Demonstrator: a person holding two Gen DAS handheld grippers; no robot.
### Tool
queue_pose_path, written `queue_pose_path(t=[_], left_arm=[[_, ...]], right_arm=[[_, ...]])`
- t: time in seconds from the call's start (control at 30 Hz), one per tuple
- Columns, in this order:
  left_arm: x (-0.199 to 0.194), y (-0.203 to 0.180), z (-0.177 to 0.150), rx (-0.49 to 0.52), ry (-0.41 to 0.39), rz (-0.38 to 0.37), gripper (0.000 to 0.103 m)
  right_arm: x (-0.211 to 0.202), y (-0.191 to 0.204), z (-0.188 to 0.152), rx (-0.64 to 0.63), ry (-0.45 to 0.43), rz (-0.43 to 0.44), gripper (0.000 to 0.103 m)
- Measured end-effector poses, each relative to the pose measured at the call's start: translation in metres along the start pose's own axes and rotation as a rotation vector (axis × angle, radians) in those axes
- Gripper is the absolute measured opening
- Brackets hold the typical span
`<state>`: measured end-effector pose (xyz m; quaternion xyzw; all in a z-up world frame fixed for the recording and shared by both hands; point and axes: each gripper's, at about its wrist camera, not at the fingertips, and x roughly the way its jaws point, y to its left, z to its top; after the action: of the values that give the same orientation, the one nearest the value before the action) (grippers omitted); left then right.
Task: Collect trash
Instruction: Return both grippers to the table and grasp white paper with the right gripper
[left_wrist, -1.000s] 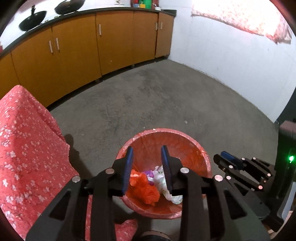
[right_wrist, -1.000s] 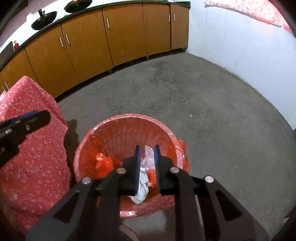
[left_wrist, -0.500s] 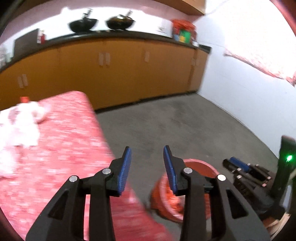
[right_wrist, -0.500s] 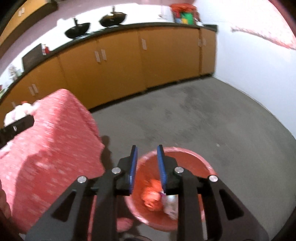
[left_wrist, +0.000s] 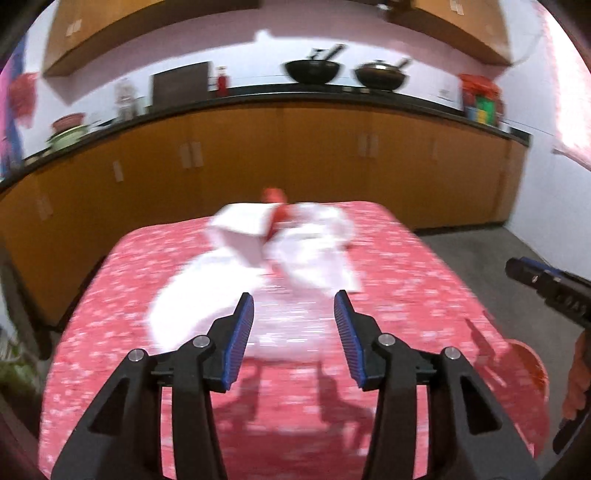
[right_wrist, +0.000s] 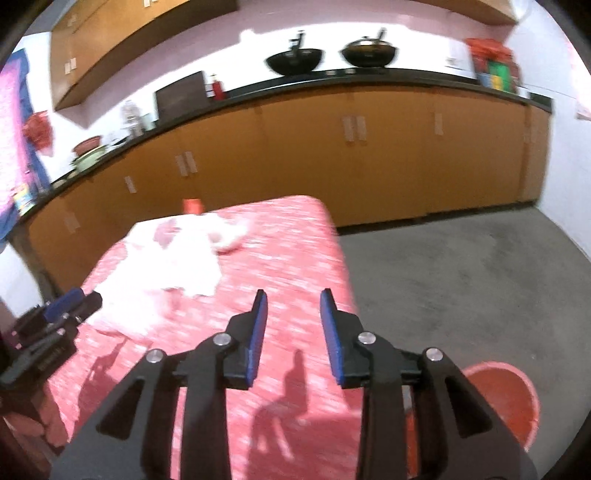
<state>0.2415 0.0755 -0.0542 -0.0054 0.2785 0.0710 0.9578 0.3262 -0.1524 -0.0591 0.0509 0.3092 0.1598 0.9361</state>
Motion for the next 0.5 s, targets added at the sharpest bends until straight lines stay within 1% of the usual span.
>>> queue_pose_path(t=[0.03, 0.1, 0.23, 0.3, 0.4, 0.5], left_arm=[[0.001, 0.009, -0.001, -0.009, 0.001, 0.014, 0.046], [0.004, 0.033, -0.003, -0.036, 0.005, 0.046, 0.048], [0.009, 0.064, -0.005, -0.078, 0.008, 0.085, 0.05], [0.014, 0.082, -0.005, -0.102, 0.008, 0.099, 0.051], [0.018, 0.101, -0.007, -0.127, 0.007, 0.107, 0.051], [0.022, 0.113, -0.007, -0.142, 0.008, 0.107, 0.052]], right_arm=[[0.005, 0.009, 0.002, -0.009, 0.002, 0.009, 0.033], [0.021, 0.034, 0.01, -0.026, 0.011, 0.035, 0.038], [0.051, 0.066, 0.022, -0.032, 0.036, 0.065, 0.04], [0.063, 0.08, 0.025, -0.036, 0.046, 0.076, 0.043], [0.078, 0.093, 0.029, -0.038, 0.06, 0.096, 0.05], [0.1, 0.107, 0.032, -0.031, 0.093, 0.111, 0.056]])
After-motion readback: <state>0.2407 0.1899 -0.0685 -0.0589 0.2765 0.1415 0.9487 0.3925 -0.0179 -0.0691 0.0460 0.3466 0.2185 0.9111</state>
